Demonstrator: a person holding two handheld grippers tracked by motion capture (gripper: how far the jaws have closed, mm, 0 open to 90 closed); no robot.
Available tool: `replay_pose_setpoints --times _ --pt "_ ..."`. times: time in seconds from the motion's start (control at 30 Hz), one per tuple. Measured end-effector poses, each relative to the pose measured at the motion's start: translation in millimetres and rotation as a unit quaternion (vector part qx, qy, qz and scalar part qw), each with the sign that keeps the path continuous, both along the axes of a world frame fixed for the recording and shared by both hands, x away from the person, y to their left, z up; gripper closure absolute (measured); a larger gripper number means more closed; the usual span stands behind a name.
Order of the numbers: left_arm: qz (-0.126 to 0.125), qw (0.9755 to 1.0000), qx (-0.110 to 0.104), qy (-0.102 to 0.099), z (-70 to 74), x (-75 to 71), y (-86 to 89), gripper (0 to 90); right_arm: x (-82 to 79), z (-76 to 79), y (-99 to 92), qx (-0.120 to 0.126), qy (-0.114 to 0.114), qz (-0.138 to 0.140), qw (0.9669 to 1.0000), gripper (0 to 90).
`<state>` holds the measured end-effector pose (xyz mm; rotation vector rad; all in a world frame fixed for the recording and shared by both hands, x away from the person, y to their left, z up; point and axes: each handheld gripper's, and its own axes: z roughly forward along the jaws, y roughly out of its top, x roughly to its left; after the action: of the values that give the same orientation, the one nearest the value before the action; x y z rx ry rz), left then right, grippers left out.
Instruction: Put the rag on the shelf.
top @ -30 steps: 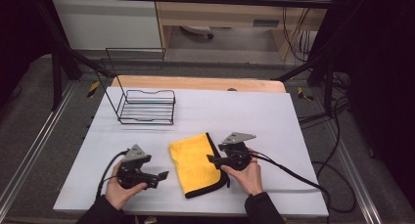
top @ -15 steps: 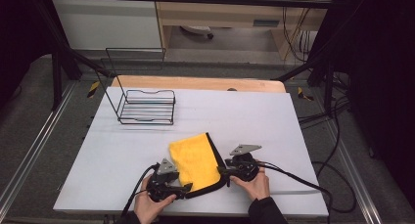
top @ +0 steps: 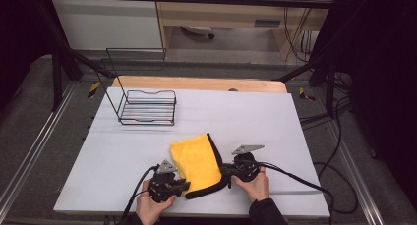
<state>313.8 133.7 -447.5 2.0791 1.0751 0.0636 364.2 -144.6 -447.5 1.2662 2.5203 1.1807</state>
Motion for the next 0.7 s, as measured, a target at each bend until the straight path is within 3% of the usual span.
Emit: replay_pose_setpoints --times 0.17,0.27,0.43,0.53,0.7 --pt "-0.012 0.9999 -0.008 -0.002 3.8 2.4 6.5 84.9 -4.8 3.2 3.2 -0.001 -0.005 -0.008 1.0000 78.8" --pt "-0.019 0.9998 0.002 -0.005 8.9 3.1 14.3 85.2 -11.7 4.9 5.9 0.029 0.013 -0.013 0.9994 78.7" --pt "-0.024 0.9994 0.025 -0.006 16.5 5.0 38.2 85.3 -24.7 2.9 24.2 0.046 0.026 0.001 0.9986 77.7" --pt "-0.030 0.9990 0.032 -0.001 15.3 4.7 49.0 85.2 -30.8 1.8 34.0 0.042 0.024 0.006 0.9988 76.3" --pt "-0.039 0.9979 0.051 -0.010 12.4 3.1 46.7 84.8 -30.2 1.4 32.7 0.033 0.012 0.012 0.9993 70.7"
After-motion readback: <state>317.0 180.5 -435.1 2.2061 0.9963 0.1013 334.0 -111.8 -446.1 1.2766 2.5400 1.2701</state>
